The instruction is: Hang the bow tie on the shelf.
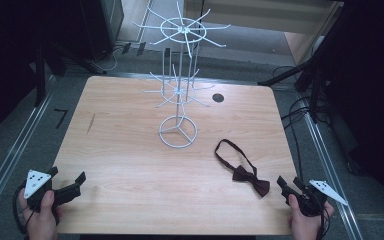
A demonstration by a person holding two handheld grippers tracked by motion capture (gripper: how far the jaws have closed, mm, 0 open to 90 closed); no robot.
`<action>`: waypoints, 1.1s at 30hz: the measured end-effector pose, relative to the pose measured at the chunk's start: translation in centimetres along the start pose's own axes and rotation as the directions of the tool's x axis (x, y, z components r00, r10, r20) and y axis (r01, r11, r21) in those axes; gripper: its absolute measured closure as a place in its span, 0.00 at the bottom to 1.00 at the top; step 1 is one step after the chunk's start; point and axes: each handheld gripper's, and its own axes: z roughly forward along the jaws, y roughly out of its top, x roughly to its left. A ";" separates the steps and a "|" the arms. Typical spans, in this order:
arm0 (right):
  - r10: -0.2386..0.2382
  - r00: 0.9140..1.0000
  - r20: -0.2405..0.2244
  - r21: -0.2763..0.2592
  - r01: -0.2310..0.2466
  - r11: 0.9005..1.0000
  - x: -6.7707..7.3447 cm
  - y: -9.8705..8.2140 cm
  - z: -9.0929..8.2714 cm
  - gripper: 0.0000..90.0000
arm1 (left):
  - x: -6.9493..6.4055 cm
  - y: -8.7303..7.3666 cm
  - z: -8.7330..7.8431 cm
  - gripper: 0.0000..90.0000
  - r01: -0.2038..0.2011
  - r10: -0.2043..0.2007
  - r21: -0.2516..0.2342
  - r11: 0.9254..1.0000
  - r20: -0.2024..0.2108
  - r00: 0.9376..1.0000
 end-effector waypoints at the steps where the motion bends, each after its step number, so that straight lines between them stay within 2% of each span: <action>1: 0.000 1.000 0.000 0.000 0.000 1.000 0.0 0.0 0.0 0.35 | 0.0 0.0 0.0 0.07 0.000 0.000 0.001 1.000 -0.005 1.000; 2: -0.001 1.000 -0.007 0.002 0.001 1.000 0.1 0.1 0.1 0.37 | 0.0 0.0 0.0 0.08 -0.001 0.001 0.003 1.000 -0.004 1.000; 4: -0.008 0.999 -0.035 0.042 0.010 0.999 0.2 0.3 0.3 0.39 | 0.0 0.0 0.0 0.08 -0.003 0.003 0.003 1.000 -0.005 1.000; 5: -0.022 0.999 -0.039 0.055 0.024 0.998 0.4 0.5 0.4 0.39 | 0.0 0.0 0.0 0.08 0.000 0.000 0.005 1.000 -0.004 1.000; 6: -0.044 0.998 -0.046 0.081 0.047 0.996 1.1 0.9 0.6 0.38 | 0.2 0.0 0.0 0.08 0.020 -0.020 0.008 1.000 -0.007 1.000; 8: -0.058 0.997 -0.054 0.090 0.063 0.994 1.5 1.2 0.7 0.38 | 0.2 0.0 0.0 0.08 0.025 -0.025 0.011 1.000 -0.005 1.000; 10: -0.090 0.994 -0.063 0.114 0.097 0.989 2.3 1.9 0.9 0.37 | 0.2 0.0 0.0 0.08 0.016 -0.016 0.012 1.000 -0.008 1.000; 11: -0.127 0.989 -0.070 0.125 0.135 0.983 2.9 2.7 1.0 0.37 | 0.0 0.0 0.0 0.08 0.003 -0.003 0.016 1.000 -0.009 1.000; 12: -0.127 0.989 -0.070 0.125 0.135 0.983 2.9 2.7 1.0 0.37 | 0.0 0.0 0.0 0.08 0.003 -0.003 0.016 1.000 -0.009 1.000; 15: -0.152 0.984 -0.089 0.154 0.164 0.974 3.9 3.8 1.3 0.36 | 0.0 0.0 0.1 0.07 -0.004 0.004 0.018 1.000 -0.005 1.000; 16: -0.173 0.980 -0.098 0.188 0.189 0.964 4.6 4.5 1.8 0.36 | 0.0 0.0 0.1 0.07 -0.003 0.003 0.019 1.000 -0.002 1.000; 18: -0.196 0.974 -0.112 0.226 0.217 0.950 5.3 5.1 2.3 0.35 | 0.1 0.0 0.0 0.08 0.000 0.000 0.019 1.000 0.000 1.000; 19: -0.210 0.970 -0.124 0.253 0.235 0.938 5.9 5.5 2.7 0.34 | 0.1 0.0 0.0 0.07 0.001 -0.001 0.020 1.000 -0.001 1.000; 20: -0.210 0.970 -0.124 0.253 0.235 0.938 5.9 5.5 2.7 0.34 | 0.1 0.1 0.1 0.07 -0.002 0.002 0.023 1.000 -0.002 1.000; 21: -0.217 0.967 -0.131 0.268 0.246 0.932 6.2 5.7 3.0 0.34 | 0.1 0.0 0.1 0.07 -0.002 0.002 0.022 1.000 -0.004 1.000; 22: -0.234 0.961 -0.146 0.310 0.269 0.912 7.0 6.2 3.7 0.33 | 0.0 0.1 0.1 0.07 -0.007 0.007 0.024 1.000 -0.009 1.000; 23: -0.234 0.961 -0.146 0.310 0.269 0.912 7.0 6.2 3.7 0.33 | 0.0 0.1 0.1 0.07 -0.007 0.007 0.024 1.000 -0.009 1.000; 25: -0.248 0.957 -0.153 0.343 0.286 0.894 7.7 6.6 4.5 0.32 | 0.0 0.0 0.1 0.07 -0.006 0.006 0.023 1.000 -0.012 1.000; 26: -0.251 0.955 -0.158 0.370 0.293 0.882 8.2 6.9 5.1 0.31 | 0.0 0.0 0.1 0.08 -0.006 0.006 0.023 1.000 -0.012 1.000; 27: -0.251 0.955 -0.158 0.370 0.293 0.882 8.2 6.9 5.1 0.31 | 0.0 0.0 0.1 0.08 -0.006 0.006 0.023 1.000 -0.013 1.000; 28: -0.250 0.955 -0.162 0.397 0.295 0.869 8.7 7.2 5.8 0.29 | 0.0 0.0 0.1 0.07 -0.005 0.005 0.023 1.000 -0.014 1.000; 30: -0.253 0.956 -0.148 0.414 0.292 0.862 9.2 7.4 6.3 0.25 | 0.0 0.0 0.1 0.07 -0.006 0.006 0.023 1.000 -0.014 1.000; 31: -0.253 0.956 -0.148 0.414 0.292 0.862 9.2 7.4 6.3 0.25 | 0.0 0.0 0.1 0.07 -0.007 0.007 0.024 1.000 -0.015 1.000; 33: -0.250 0.958 -0.142 0.453 0.288 0.844 10.1 7.7 7.0 0.19 | 0.0 0.1 0.1 0.07 -0.010 0.010 0.027 1.000 -0.018 1.000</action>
